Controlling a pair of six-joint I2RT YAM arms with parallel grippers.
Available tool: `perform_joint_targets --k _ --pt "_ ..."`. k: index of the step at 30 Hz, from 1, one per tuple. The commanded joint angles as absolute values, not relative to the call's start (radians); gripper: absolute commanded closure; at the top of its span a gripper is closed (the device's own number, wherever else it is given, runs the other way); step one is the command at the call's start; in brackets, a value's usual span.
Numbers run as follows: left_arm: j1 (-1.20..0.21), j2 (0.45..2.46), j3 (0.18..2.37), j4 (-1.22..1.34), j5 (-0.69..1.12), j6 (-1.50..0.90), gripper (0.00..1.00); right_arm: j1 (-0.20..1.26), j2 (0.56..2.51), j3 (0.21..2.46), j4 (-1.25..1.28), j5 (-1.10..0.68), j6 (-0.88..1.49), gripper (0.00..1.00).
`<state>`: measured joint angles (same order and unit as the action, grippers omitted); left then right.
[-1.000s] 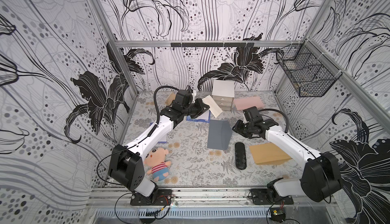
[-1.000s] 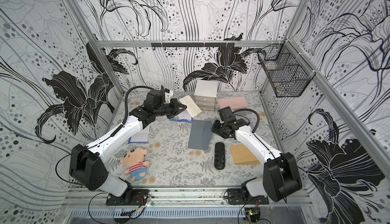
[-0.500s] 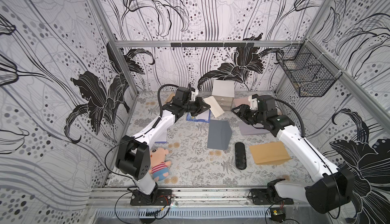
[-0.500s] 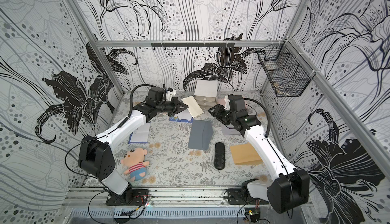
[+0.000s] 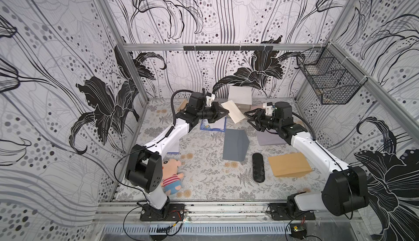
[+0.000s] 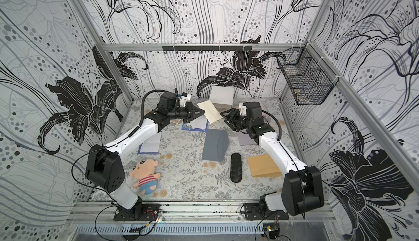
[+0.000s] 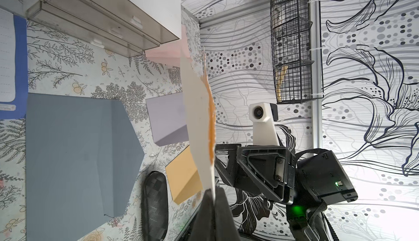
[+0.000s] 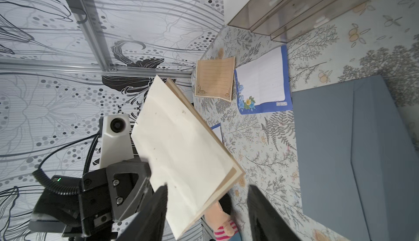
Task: Take the letter paper out of the envelope
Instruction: Unfold the letter paper.
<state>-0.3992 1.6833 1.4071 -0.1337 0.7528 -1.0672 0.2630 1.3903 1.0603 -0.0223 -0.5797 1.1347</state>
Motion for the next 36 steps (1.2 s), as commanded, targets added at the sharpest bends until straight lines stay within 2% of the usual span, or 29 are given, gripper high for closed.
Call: perform_joint_targets --k 1,13,28,36 --pt "-0.412 1.697 1.410 -0.082 0.762 -1.077 1.00 0.262 1.401 1.042 0.042 -0.609 1.174 0.41" --pt "-0.434 1.717 1.410 -0.056 0.756 -1.101 1.00 0.262 1.419 1.025 0.152 -0.630 1.251 0.49" --pt "-0.441 1.728 1.338 0.115 0.727 -1.247 1.00 0.262 1.355 0.945 0.299 -0.617 1.349 0.68" --pt "-0.454 1.742 1.324 0.179 0.709 -1.303 1.00 0.288 1.346 0.990 0.253 -0.628 1.329 0.70"
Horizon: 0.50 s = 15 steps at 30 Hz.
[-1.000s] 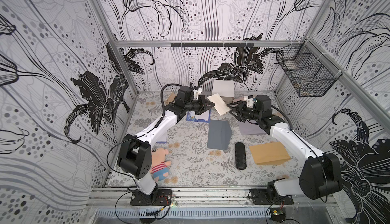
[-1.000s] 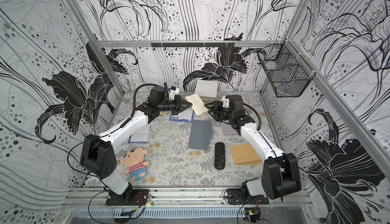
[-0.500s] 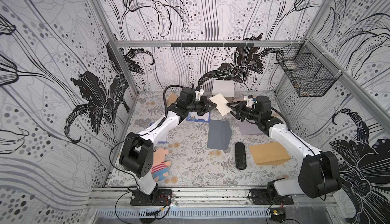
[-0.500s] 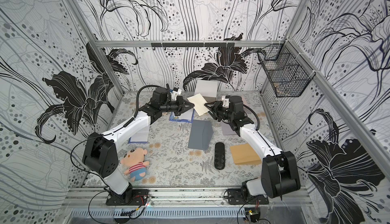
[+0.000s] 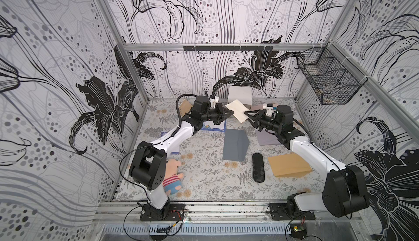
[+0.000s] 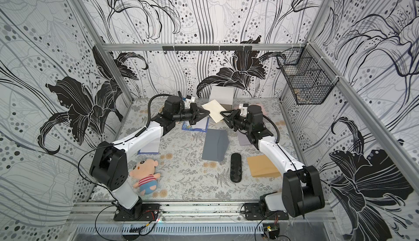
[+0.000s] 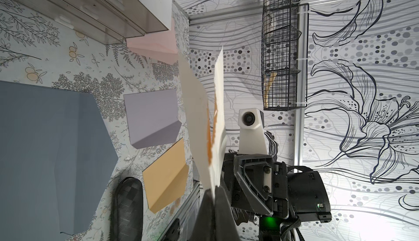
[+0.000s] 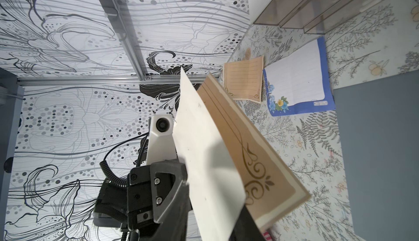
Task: Take the letter paper out of the envelope
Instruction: Unfold the letter paper.
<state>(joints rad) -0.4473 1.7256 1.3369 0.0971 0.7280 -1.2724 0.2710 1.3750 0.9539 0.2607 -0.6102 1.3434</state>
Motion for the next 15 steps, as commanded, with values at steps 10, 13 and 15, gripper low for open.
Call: perform_joint_targets --k 10,13,15 --pt "-0.476 1.766 1.330 0.195 0.689 -1.317 1.00 0.355 1.342 1.038 0.169 -0.589 1.246 0.79" --pt "-0.479 1.767 1.326 0.213 0.683 -1.333 1.00 0.364 1.331 1.060 0.092 -0.569 1.181 0.93" --pt "-0.479 1.765 1.325 0.220 0.679 -1.342 1.00 0.369 1.318 1.083 0.002 -0.540 1.102 1.00"
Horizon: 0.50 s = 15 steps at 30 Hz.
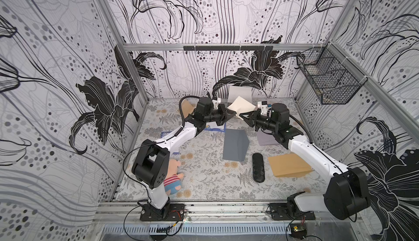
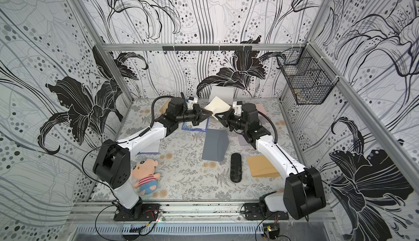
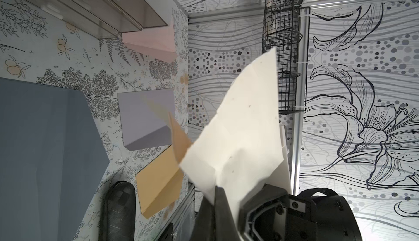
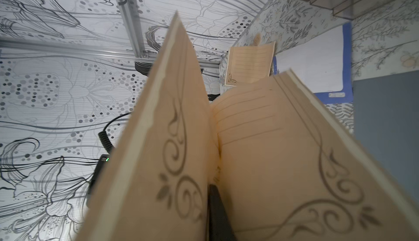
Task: Take the letter paper out of the envelope
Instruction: Unfold the letter paper.
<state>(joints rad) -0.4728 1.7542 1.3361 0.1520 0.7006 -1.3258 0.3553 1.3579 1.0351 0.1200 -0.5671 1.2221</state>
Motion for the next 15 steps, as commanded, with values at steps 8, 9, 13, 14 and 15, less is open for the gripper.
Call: perform_joint_targets --k 8,9,13,14,15 --pt "-0.476 1.692 1.394 -0.017 0.591 -1.313 0.48 0.493 1.291 1.229 -0.406 -0.204 0.490 1.00" --pt "-0.476 1.682 1.405 -0.055 0.578 -1.305 0.46 0.524 1.285 1.229 -0.417 -0.136 0.418 1.00" --pt "-0.459 1.638 1.433 -0.204 0.534 -1.295 0.42 0.683 1.261 1.178 -0.351 0.224 0.096 1.00" --pt "-0.452 1.622 1.439 -0.256 0.517 -1.295 0.41 0.724 1.259 1.153 -0.309 0.311 0.008 1.00" --pt "-0.443 1.607 1.443 -0.303 0.502 -1.293 0.40 0.753 1.261 1.132 -0.271 0.375 -0.056 1.00"
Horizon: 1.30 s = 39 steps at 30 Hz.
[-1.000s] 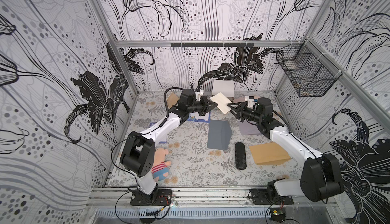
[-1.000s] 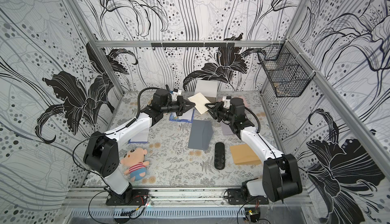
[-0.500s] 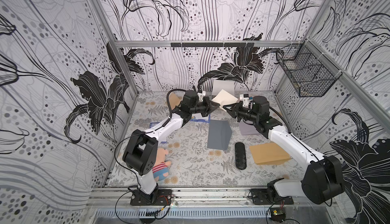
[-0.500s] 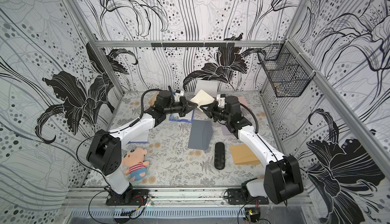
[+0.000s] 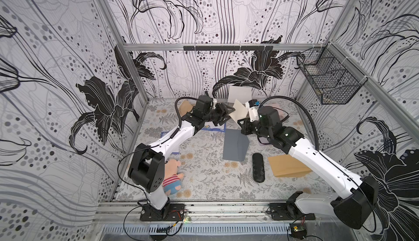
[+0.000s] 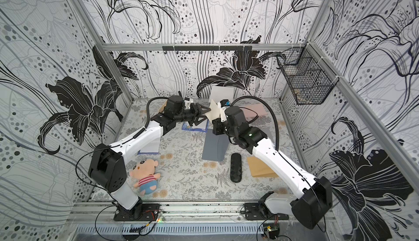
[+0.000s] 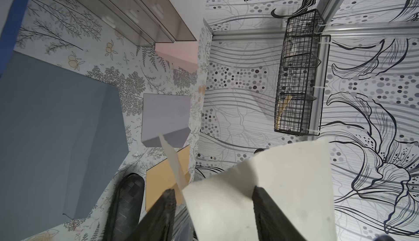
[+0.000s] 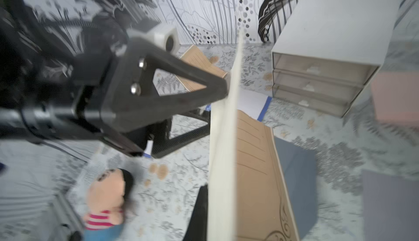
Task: Take the letter paper out of the envelope
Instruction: Unfold the letter paper, then place the letter paper at the center of the board.
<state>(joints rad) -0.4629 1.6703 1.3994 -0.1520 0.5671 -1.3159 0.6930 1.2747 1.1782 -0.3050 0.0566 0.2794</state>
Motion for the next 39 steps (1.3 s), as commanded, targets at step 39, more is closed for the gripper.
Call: perform_joint_targets --k 39 --pt "-0.173 1.322 1.056 -0.723 0.281 -0.980 0.63 1.225 1.968 1.232 0.007 0.549 -0.356 1.00"
